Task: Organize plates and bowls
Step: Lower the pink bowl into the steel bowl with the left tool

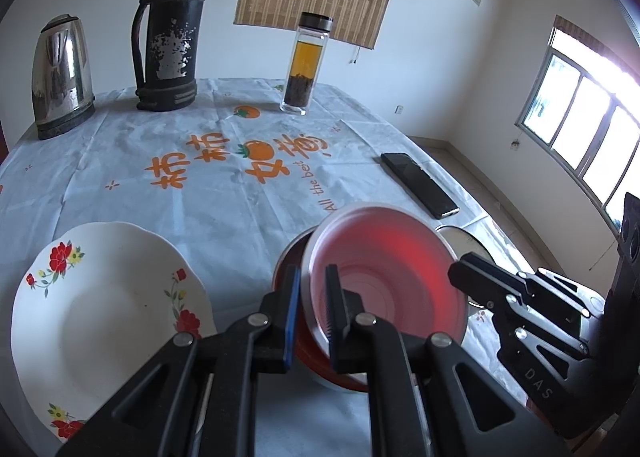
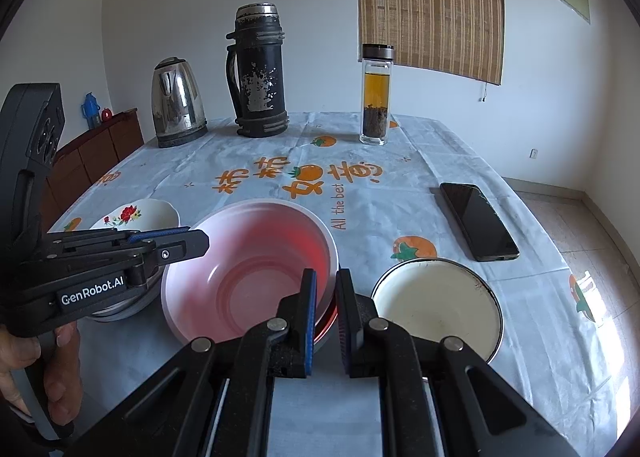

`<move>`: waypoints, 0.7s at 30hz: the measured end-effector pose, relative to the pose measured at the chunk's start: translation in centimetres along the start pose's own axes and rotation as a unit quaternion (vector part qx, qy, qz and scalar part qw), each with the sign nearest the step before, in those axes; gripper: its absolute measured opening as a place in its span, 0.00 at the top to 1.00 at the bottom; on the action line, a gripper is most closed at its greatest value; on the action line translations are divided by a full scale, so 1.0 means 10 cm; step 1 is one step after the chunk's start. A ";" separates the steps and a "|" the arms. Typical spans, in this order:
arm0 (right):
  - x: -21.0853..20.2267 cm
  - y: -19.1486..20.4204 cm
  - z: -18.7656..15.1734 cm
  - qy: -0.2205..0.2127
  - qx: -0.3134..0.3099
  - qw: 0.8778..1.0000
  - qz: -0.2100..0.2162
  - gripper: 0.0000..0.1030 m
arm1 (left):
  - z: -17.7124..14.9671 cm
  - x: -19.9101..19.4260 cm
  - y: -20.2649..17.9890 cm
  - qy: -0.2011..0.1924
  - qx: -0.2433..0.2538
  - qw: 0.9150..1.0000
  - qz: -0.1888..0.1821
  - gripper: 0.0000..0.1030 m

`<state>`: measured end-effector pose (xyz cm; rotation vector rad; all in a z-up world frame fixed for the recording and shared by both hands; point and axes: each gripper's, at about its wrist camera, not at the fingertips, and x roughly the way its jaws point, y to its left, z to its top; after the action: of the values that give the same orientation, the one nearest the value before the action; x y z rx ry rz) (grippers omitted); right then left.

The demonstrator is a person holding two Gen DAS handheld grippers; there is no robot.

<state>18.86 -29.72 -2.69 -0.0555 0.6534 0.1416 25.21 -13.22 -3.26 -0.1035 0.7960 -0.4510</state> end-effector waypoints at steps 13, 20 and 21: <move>0.03 0.01 0.00 0.007 -0.004 1.000 -0.005 0.89 | -0.03 0.07 0.02 0.012 -0.004 1.000 -0.003 0.92; 0.06 0.02 0.02 0.017 -0.010 1.000 -0.010 0.88 | -0.03 0.09 0.04 0.018 -0.006 1.000 -0.007 0.92; 0.07 0.02 0.02 0.018 -0.011 1.000 -0.010 0.88 | -0.02 0.09 0.04 0.019 -0.007 1.000 -0.008 0.92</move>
<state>19.47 -29.43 -2.99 -0.0859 0.6874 0.1280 25.76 -13.20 -4.13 -0.1154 0.8365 -0.4630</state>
